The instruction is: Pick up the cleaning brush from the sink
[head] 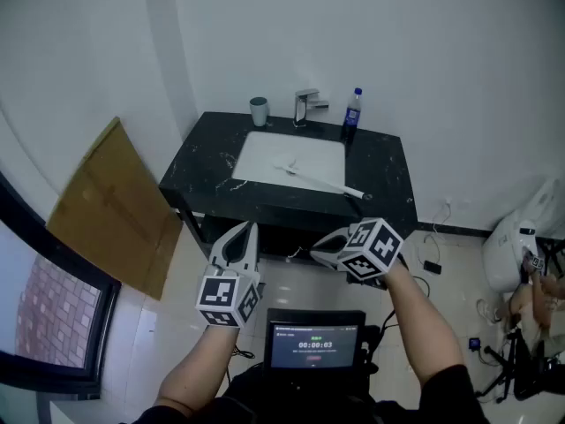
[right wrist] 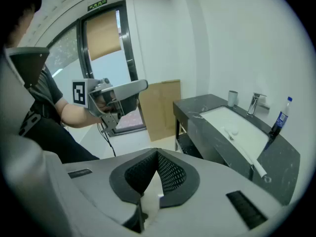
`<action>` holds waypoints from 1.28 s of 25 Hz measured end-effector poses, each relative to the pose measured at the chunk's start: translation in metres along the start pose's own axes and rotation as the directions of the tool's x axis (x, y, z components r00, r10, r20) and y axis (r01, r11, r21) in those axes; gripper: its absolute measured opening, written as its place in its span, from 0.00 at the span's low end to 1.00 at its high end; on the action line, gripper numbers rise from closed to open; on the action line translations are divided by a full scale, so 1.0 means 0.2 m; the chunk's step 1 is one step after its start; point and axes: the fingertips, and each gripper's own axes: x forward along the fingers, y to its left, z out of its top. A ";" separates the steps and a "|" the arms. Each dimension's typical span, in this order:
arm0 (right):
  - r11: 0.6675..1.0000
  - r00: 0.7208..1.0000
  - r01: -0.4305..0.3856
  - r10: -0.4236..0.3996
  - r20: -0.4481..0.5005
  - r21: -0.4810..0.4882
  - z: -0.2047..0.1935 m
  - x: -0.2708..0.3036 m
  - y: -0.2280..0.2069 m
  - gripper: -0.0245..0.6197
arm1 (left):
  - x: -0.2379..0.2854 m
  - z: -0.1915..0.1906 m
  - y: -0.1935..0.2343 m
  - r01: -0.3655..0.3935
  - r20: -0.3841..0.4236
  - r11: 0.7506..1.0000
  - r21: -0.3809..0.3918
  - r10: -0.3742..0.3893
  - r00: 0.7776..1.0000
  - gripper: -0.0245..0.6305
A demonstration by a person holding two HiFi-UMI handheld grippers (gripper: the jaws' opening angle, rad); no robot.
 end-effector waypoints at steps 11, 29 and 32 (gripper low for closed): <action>0.999 0.999 0.006 -0.005 0.049 -0.033 0.41 0.01 -0.87 0.04 | 0.76 0.07 0.31 -0.056 -0.007 0.998 0.017 0.056 0.998 0.06; 0.966 0.980 0.196 -0.197 -0.011 0.168 0.63 0.33 -2.16 0.04 | 1.89 -0.28 0.92 -0.087 -0.398 0.994 -0.061 0.056 0.916 0.06; 0.945 0.977 0.209 -0.189 -0.100 0.254 0.47 0.48 -2.32 0.20 | 1.99 -0.47 0.97 -0.123 -0.502 0.983 -0.133 0.040 0.864 0.06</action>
